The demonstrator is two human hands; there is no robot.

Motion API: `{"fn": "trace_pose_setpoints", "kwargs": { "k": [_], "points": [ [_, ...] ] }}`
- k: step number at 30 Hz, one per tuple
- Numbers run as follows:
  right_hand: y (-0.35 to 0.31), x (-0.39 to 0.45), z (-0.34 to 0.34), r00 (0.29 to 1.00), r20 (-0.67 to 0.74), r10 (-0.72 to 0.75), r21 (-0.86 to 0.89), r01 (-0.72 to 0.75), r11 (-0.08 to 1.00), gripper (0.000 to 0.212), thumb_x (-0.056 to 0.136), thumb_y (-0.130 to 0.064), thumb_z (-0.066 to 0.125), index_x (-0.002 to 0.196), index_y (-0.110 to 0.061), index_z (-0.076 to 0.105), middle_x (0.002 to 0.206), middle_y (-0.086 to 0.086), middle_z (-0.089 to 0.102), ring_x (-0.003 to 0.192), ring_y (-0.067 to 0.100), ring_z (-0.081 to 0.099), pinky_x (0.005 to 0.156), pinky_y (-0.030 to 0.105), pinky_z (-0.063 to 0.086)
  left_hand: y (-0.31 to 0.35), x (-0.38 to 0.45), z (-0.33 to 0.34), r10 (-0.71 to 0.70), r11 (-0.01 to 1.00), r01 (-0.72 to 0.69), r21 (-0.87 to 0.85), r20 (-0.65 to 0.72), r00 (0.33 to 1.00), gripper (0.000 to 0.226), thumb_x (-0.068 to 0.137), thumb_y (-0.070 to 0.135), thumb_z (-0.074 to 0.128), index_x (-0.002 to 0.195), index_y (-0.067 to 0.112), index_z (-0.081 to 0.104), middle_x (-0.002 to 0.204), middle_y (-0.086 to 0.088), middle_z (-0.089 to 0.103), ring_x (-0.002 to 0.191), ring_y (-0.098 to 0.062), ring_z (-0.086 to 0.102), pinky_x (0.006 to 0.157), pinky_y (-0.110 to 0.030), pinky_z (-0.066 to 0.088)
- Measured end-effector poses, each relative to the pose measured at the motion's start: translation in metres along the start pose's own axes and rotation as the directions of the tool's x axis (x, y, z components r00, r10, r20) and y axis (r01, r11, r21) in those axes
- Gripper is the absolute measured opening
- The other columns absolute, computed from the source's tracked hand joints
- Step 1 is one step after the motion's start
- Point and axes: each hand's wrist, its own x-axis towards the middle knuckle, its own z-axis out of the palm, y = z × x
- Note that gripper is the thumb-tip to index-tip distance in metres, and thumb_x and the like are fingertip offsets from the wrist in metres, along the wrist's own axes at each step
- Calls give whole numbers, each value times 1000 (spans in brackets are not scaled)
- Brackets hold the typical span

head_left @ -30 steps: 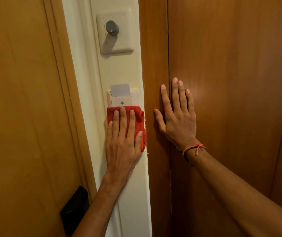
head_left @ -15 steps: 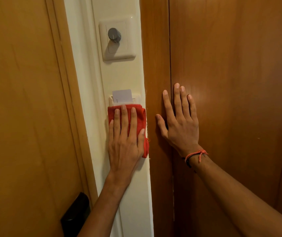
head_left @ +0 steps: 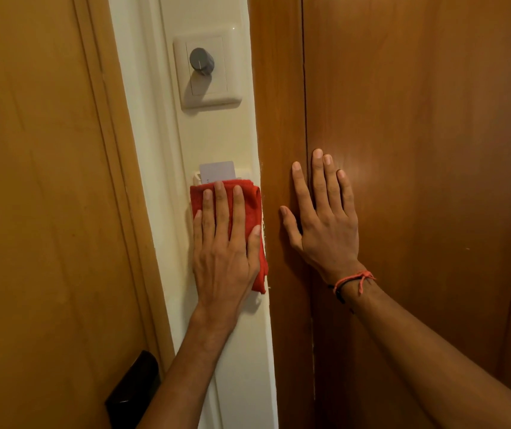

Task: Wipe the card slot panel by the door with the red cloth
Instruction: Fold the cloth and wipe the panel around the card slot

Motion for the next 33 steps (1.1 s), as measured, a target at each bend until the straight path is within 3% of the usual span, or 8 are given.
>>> {"fn": "trace_pose_setpoints", "kwargs": {
  "k": [3, 7, 15, 24, 29, 33],
  "points": [
    [0, -1, -2, 1000, 3, 10, 15, -10, 1000, 70, 106, -54, 33, 164, -16, 23, 171, 20, 22, 161, 33, 18, 132, 48, 16, 1, -15, 5, -8, 1000, 8, -11, 24, 1000, 66, 105, 49, 21, 158, 11, 12, 166, -17, 17, 154, -35, 11, 125, -52, 16],
    [0, 0, -3, 1000, -1, 4, 18, -4, 1000, 69, 106, -53, 34, 164, -16, 24, 170, 20, 23, 160, 33, 19, 132, 48, 16, -6, -39, 12, 61, 998, -61, 14, 49, 997, 64, 104, 45, 26, 156, 10, 11, 163, -20, 21, 152, -39, 19, 121, -57, 27],
    [0, -1, -2, 1000, -5, 8, 16, -8, 1000, 69, 106, -53, 34, 164, -16, 23, 171, 20, 22, 160, 33, 18, 132, 48, 17, 0, 0, 4, 9, 1000, -10, -15, -22, 1000, 64, 104, 47, 27, 157, 12, 16, 164, -18, 22, 153, -34, 16, 125, -49, 14],
    [-3, -1, -9, 999, 35, 26, 75, -29, 997, 67, 107, -53, 36, 163, -16, 28, 170, 19, 25, 160, 34, 20, 132, 47, 16, -1, -15, -3, 30, 999, -29, -39, 11, 999, 59, 104, 37, 27, 156, 13, 17, 163, -18, 26, 152, -34, 21, 122, -55, 27],
    [-8, 2, -28, 989, 136, 54, 146, -74, 986, 66, 107, -50, 36, 163, -15, 28, 171, 21, 21, 160, 34, 16, 132, 47, 12, -2, -22, -11, 52, 997, -48, -64, 58, 997, 59, 104, 41, 18, 154, 10, 23, 160, -19, 33, 149, -36, 29, 118, -55, 33],
    [-15, -5, -49, 973, 230, 10, 385, -100, 917, 61, 105, -49, 39, 154, -13, 47, 170, 20, 22, 160, 32, 18, 132, 44, 15, -5, -22, -19, 47, 963, -32, -268, 51, 998, 64, 99, 38, 46, 153, 11, 25, 159, -19, 34, 148, -36, 29, 116, -58, 34]
  ]
}}
